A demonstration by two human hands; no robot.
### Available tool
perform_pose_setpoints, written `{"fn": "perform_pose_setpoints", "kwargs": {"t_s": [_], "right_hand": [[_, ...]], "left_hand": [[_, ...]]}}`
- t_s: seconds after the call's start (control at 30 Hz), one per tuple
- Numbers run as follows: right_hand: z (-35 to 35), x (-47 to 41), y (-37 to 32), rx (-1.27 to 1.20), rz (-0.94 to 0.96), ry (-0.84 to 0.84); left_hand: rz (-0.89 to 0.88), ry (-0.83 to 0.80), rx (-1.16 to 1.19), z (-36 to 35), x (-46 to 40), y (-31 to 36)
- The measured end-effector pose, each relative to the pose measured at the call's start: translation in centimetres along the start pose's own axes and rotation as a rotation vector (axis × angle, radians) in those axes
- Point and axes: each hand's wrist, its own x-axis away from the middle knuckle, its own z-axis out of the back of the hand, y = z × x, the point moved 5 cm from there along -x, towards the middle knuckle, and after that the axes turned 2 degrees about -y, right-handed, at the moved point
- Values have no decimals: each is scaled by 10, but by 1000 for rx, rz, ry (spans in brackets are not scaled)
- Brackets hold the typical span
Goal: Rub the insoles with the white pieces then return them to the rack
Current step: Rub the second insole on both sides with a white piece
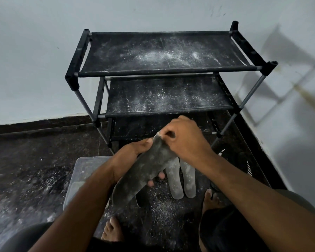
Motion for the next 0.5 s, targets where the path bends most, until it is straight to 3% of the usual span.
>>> {"fn": "perform_pose_setpoints", "kwargs": {"t_s": [0.1,0.23,0.4,0.5], "right_hand": [[-4,-1,0,-47,7,-66],[17,-7,15,29,-82,91],[-9,1,-2,-71,26,-101],[6,-7,11,26,-69,-4]], "left_hand": [[8,2,29,4,-1,-1],[-1,-9,2,2,1,2],[-9,31,13,2,1,0],[-12,38,26,2,2,2]]}}
